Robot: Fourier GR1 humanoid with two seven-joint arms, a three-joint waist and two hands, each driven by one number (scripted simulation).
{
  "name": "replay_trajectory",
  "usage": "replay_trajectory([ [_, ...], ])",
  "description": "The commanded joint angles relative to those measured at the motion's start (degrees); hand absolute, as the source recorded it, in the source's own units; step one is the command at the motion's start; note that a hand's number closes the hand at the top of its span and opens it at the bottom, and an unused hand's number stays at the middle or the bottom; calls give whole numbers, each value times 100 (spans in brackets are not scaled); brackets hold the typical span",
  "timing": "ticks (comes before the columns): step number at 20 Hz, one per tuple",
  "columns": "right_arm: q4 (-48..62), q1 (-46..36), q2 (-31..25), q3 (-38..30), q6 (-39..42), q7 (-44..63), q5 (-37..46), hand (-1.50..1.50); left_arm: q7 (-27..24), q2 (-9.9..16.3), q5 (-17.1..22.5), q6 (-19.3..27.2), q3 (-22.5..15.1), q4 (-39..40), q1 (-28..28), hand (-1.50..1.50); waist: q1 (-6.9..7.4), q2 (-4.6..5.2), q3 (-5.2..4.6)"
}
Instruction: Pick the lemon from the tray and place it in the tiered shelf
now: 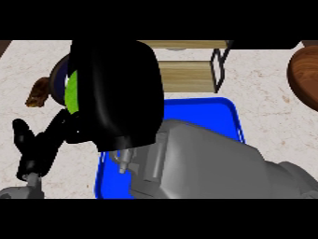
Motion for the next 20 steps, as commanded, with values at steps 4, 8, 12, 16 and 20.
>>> replay_trajectory([
  [4,62,-797,-417,-1361,886,752,-186,150,-51,-108,-34,23,2,176,125,0,-26,51,-30],
  [8,670,-1332,-537,-1770,988,629,-69,150,-95,-26,-10,-189,-4,232,190,0,24,61,-34],
  [12,1544,-1620,-602,-2310,736,31,-91,150,162,-43,-21,-90,29,243,-90,0,83,94,-35],
  [16,2033,-1976,-939,-2650,1117,-398,-234,150,54,-147,-149,-38,-57,245,43,0,93,90,-34],
  [20,2369,-1793,-1201,-2961,1182,-1034,-408,150,-53,-105,-73,-164,49,225,43,0,92,95,-31],
])
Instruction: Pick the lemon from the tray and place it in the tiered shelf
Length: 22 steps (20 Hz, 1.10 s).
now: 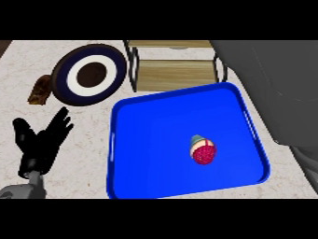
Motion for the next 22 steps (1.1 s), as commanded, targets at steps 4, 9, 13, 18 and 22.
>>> replay_trajectory([
  [4,1048,15,-318,-316,366,-854,-197,150,27,-87,-24,-113,-46,305,100,0,30,51,-38],
  [9,1658,-83,-307,-319,252,-1396,-8,150,303,-189,-78,34,-111,54,57,0,53,46,-36],
  [13,2082,-197,-329,-360,61,-1683,191,150,33,-212,-201,13,-96,245,67,0,43,44,-38],
  [18,3161,-519,-84,-399,-529,-2063,504,150,118,-163,-135,-159,-98,182,-68,0,128,77,-42],
  [22,3233,-342,-218,-512,-684,-2571,486,150,-49,-2,-59,-339,72,220,292,0,104,58,-39],
])
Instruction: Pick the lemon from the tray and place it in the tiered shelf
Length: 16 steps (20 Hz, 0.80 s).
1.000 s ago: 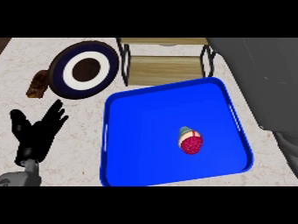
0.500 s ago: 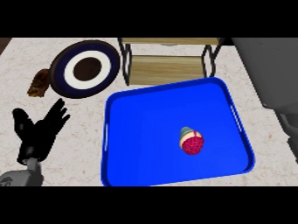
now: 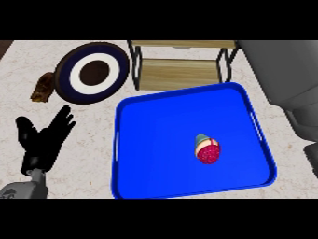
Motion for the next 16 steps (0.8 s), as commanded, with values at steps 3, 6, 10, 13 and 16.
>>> replay_trajectory([
  [3,769,-270,-113,-275,-327,-639,41,150,539,-156,-77,162,-184,-199,106,0,45,29,-33],
  [6,823,-141,111,-235,-508,-919,72,150,-68,-83,-104,-106,-23,622,-73,0,-5,52,-40],
  [10,926,-372,171,-324,-383,-734,74,150,422,-70,21,7,49,74,-72,0,-18,10,-35],
  [13,1024,-381,-90,3,59,-894,380,150,183,-59,-68,-59,-9,6,376,0,-21,-3,-35],
  [16,1020,-392,123,-744,-959,-538,-104,150,351,115,73,-241,107,20,94,0,13,17,-33],
])
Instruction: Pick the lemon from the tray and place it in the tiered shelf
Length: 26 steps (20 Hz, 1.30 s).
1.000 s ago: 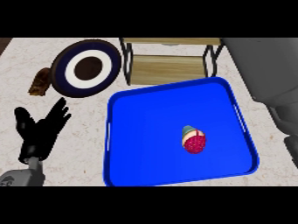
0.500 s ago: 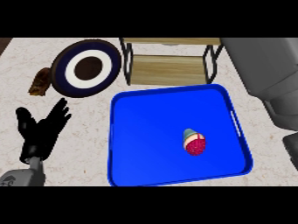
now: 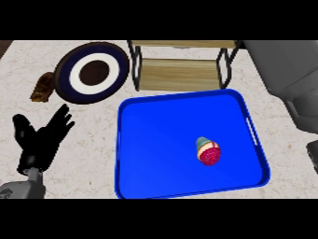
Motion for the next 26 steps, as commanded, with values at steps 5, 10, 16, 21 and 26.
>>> replay_trajectory([
  [5,-245,113,243,-710,-1091,216,-472,-150,-30,-197,-132,158,-25,394,-72,0,-97,-2,-25],
  [10,-144,-78,-35,-1361,-1367,-189,-1001,-150,269,-212,-102,139,-135,-75,118,0,44,32,-22],
  [16,-348,-114,-264,-1946,-1904,-269,-1456,-150,62,-210,-158,128,-54,206,92,0,-22,26,-24],
  [21,-428,-52,-516,-1706,-2557,44,-980,-150,308,-226,-143,163,-97,-143,225,0,-81,-23,-23],
  [26,-756,336,-1261,-2061,-2541,214,-1186,-150,34,-77,31,-71,167,152,281,0,-179,-40,-21],
])
